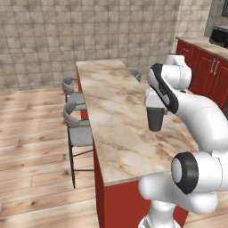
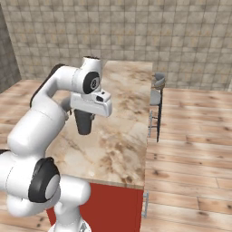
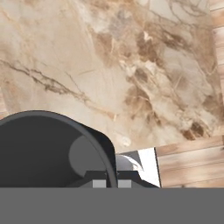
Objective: Pick the kettle and glass cup and place them in the sink. Then turn on the water.
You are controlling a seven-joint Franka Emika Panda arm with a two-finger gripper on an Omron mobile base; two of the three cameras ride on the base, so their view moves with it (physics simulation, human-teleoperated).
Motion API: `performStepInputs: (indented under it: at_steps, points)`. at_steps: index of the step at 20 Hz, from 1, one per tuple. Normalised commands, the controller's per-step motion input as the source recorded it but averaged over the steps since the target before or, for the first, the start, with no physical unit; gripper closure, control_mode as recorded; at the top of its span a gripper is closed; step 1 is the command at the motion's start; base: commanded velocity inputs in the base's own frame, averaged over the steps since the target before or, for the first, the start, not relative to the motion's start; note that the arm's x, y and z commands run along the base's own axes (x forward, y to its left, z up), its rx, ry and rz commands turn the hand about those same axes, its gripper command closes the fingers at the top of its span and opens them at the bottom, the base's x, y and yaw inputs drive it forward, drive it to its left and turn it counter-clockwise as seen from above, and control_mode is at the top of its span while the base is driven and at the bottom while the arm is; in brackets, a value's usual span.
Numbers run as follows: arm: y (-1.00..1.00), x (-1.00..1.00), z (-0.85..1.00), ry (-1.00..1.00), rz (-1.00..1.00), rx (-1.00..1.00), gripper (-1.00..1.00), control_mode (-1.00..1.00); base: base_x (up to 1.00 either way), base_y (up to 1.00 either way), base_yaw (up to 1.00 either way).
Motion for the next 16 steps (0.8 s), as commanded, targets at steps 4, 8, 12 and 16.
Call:
performStepInputs:
  at_steps: [4,8,12,16]
  points:
    - [0.21,-0.19,0.0,0.0,0.0,0.0,1.0,-1.0,0.0,0.0,0.0]
    - [0.04,-0.07,0.0,0.0,0.0,0.0,1.0,-1.0,0.0,0.0,0.0]
    - [0.01,-0.09,0.0,0.0,0.0,0.0,1.0,-1.0,0.0,0.0,0.0]
    - [0.0,0.0,0.0,0.0,0.0,0.0,1.0,1.0,-0.49,0.09,0.0]
